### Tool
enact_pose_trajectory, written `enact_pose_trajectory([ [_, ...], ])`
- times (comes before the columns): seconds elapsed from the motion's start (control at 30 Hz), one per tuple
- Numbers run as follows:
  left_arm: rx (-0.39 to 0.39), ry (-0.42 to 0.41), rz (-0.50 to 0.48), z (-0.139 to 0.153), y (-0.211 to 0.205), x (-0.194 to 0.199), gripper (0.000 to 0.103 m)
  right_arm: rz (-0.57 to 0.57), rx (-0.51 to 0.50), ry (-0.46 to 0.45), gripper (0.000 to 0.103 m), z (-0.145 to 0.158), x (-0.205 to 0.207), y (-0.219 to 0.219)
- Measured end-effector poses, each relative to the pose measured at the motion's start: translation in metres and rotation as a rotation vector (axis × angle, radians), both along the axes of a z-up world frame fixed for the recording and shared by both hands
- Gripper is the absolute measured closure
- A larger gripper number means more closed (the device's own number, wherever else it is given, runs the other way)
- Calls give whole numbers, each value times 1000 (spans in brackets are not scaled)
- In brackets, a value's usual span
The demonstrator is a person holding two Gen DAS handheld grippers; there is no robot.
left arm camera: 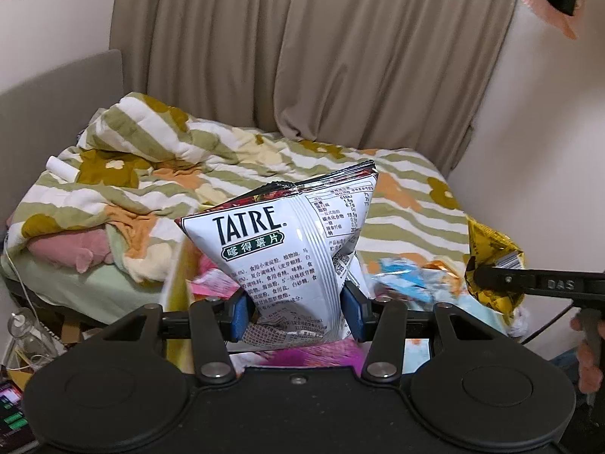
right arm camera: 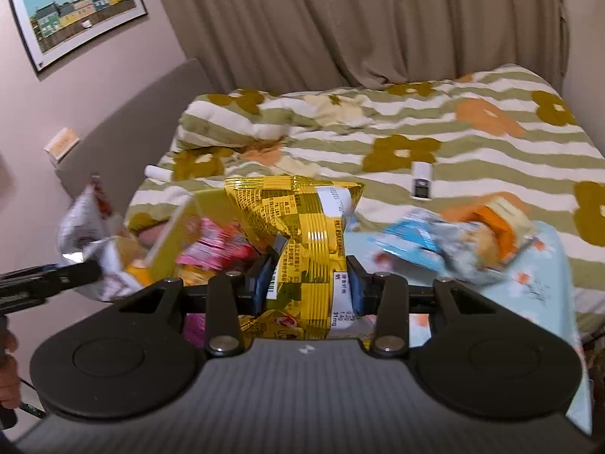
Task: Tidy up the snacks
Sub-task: 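Carry both bags into the cardboard box and open both tools to release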
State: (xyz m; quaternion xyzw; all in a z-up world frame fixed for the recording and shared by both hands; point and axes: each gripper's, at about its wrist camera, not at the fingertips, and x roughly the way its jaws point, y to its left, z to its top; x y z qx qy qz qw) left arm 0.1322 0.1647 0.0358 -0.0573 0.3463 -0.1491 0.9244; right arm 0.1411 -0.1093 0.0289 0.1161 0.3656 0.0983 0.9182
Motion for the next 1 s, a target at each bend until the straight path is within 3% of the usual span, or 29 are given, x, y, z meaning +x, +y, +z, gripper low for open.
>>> enact_pose_trajectory([
  [0.3,59,78,8,-26,27,78,49,28,-8,25,47,-13,58,79],
  [0.57,59,168,-22,-57,28,118,48,-15,-62,64,47,-36,91,103],
  [0.67,73,190,-29,-64,24,127,33,-34,-77,78,47,-42,102,100],
  [0.7,77,198,-33,-66,23,130,19,-40,-79,83,47,-44,106,99],
  [0.73,75,195,-38,-67,23,131,11,-45,-81,86,47,-46,110,98],
  [1.0,85,178,-26,-66,26,129,7,-70,-74,131,44,-60,143,90],
])
